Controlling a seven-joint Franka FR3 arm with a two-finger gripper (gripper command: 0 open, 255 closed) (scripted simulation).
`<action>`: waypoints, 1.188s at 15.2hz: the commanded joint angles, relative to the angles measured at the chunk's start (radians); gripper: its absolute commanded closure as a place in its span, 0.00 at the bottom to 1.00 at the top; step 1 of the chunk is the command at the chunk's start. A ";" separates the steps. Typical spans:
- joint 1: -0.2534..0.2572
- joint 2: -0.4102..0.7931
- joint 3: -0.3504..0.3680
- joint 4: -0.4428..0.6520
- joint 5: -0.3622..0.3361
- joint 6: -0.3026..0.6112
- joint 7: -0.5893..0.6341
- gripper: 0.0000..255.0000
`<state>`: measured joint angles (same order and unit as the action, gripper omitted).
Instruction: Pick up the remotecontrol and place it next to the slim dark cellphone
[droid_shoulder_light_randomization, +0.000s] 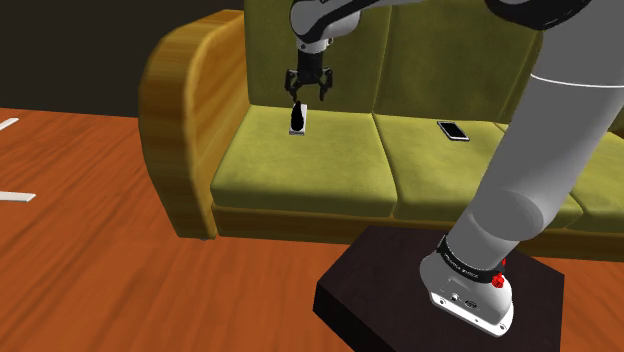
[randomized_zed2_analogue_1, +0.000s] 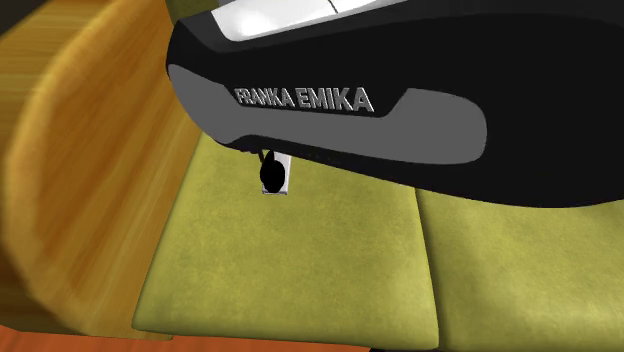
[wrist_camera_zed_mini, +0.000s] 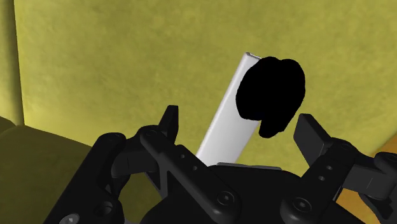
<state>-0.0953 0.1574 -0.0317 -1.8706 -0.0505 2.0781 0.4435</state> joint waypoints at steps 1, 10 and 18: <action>-0.004 0.086 -0.006 0.073 0.000 0.009 0.027 0.00; -0.019 0.343 -0.029 0.312 0.011 0.011 0.095 0.00; -0.022 0.376 -0.029 0.287 0.012 0.069 0.095 0.00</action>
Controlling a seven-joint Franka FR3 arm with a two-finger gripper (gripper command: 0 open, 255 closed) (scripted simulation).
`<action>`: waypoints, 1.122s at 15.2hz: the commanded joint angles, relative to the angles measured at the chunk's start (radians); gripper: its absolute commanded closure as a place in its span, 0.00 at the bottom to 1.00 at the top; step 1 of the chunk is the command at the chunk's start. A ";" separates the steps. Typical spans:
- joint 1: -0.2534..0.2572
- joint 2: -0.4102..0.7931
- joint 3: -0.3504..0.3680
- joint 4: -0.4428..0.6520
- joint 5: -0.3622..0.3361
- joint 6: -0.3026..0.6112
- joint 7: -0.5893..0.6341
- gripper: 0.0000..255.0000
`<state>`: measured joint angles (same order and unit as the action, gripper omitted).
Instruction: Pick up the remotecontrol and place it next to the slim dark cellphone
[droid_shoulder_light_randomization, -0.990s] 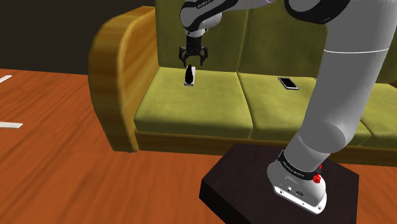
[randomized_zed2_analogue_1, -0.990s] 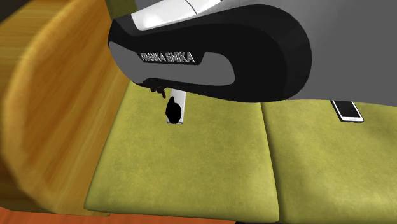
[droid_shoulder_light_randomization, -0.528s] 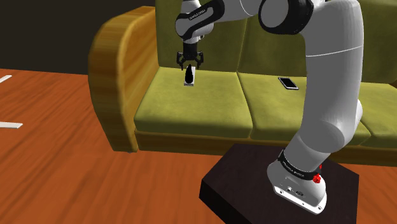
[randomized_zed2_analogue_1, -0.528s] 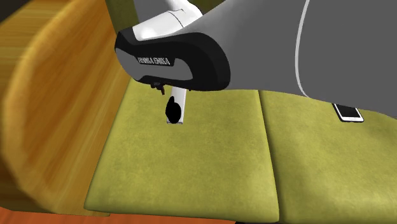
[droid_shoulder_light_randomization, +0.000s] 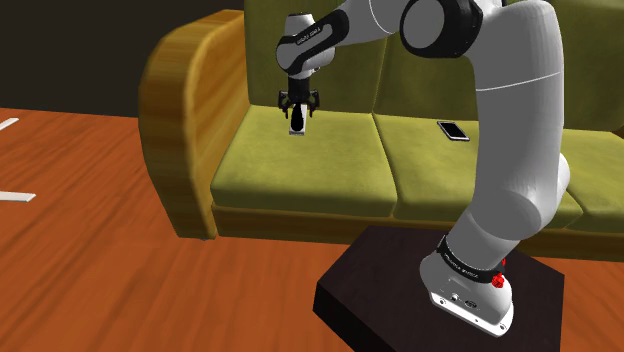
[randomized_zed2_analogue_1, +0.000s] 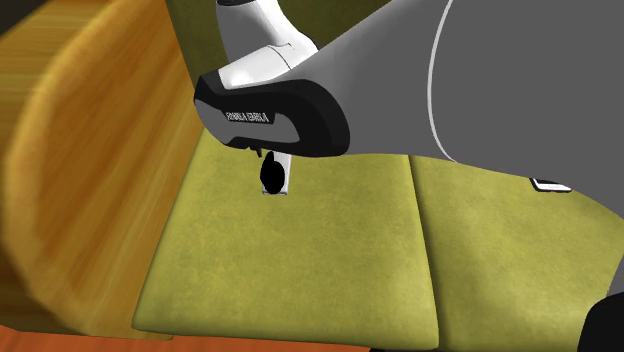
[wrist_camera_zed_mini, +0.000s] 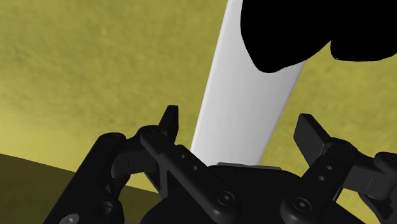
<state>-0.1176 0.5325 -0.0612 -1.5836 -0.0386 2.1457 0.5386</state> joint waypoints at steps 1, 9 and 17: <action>0.000 0.001 0.000 0.000 0.000 0.001 0.000 0.00; 0.000 0.001 0.000 0.000 0.000 0.001 0.000 1.00; 0.000 -0.011 0.000 0.010 0.000 -0.020 -0.001 1.00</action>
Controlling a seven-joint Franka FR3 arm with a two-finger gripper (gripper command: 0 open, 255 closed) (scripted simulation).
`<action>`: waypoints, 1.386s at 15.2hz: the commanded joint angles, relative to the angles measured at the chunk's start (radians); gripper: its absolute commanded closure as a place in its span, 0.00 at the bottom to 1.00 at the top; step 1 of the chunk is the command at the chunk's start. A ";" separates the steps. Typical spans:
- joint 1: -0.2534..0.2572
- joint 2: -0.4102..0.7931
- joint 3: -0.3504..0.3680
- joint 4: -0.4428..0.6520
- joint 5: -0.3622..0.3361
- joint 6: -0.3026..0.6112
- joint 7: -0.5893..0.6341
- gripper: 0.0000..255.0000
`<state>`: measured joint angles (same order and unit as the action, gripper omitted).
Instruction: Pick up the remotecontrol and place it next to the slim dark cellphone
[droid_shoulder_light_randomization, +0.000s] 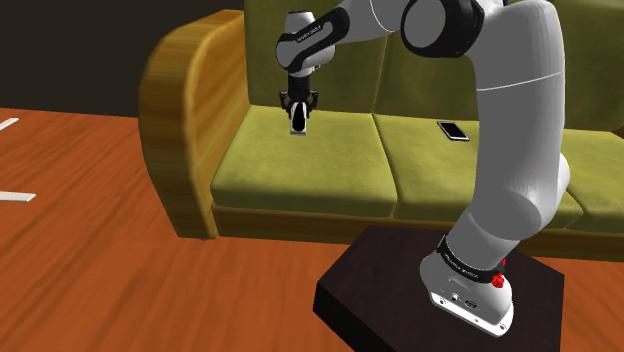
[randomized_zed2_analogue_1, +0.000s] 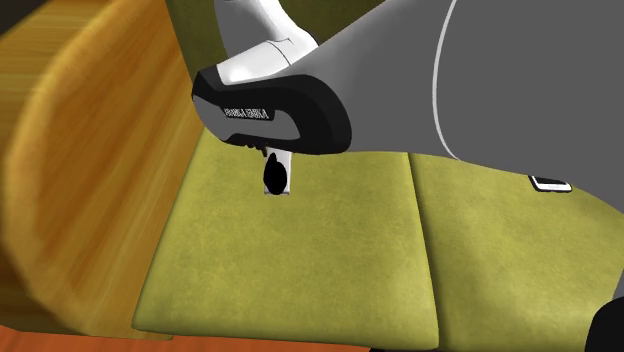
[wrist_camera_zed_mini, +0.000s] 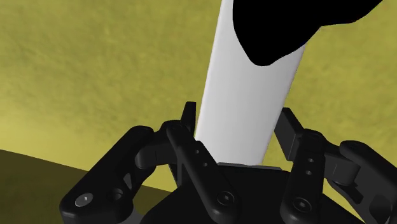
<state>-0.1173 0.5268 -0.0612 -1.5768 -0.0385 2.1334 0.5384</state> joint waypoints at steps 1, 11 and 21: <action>0.000 -0.010 0.000 0.008 0.000 -0.018 -0.001 1.00; 0.001 -0.055 -0.001 0.076 0.000 -0.131 -0.006 1.00; -0.031 -0.210 -0.018 -0.077 -0.002 -0.130 -0.058 1.00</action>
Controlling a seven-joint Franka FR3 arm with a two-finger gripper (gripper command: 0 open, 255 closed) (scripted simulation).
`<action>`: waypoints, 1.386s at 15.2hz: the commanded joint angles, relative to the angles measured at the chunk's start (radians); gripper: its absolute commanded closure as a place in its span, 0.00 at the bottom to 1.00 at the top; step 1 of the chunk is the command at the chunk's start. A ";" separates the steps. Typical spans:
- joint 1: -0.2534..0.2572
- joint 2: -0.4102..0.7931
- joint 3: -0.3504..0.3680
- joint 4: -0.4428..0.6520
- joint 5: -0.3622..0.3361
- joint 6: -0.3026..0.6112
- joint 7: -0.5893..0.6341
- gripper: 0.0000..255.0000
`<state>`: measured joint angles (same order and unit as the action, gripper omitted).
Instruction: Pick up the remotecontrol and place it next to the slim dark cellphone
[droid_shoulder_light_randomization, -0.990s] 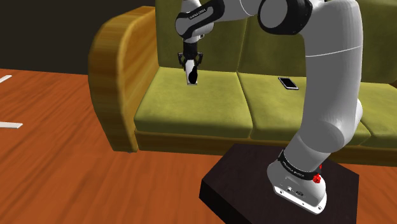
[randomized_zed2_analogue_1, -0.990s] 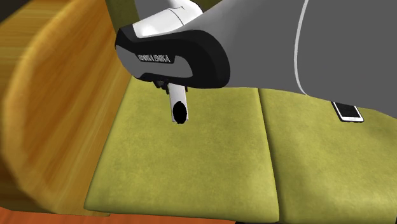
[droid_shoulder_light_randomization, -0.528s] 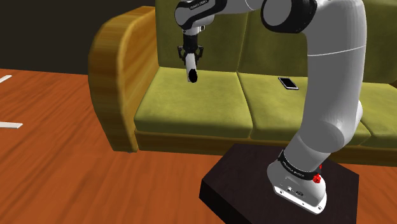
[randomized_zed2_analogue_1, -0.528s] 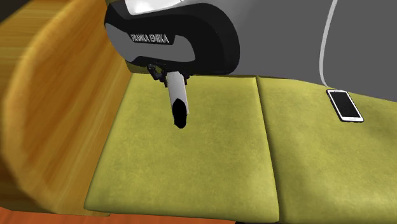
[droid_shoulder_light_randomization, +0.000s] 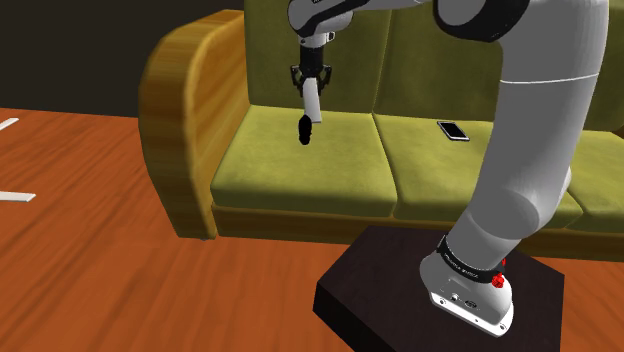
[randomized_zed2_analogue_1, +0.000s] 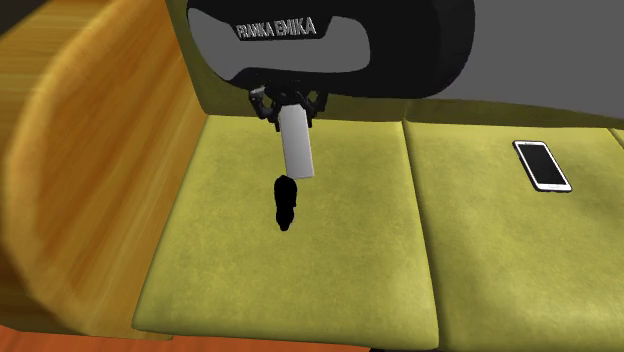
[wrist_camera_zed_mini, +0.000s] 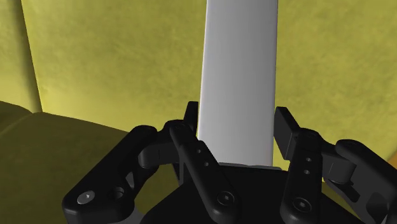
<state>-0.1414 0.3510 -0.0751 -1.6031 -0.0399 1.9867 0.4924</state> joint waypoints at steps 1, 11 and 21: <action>-0.016 -0.066 -0.009 -0.096 -0.002 0.032 -0.024 1.00; -0.101 -0.338 -0.079 -0.457 -0.022 0.130 -0.170 1.00; -0.200 -0.552 -0.186 -0.691 -0.075 0.165 -0.343 1.00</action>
<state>-0.3327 -0.1864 -0.2517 -2.2781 -0.1098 2.1485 0.1657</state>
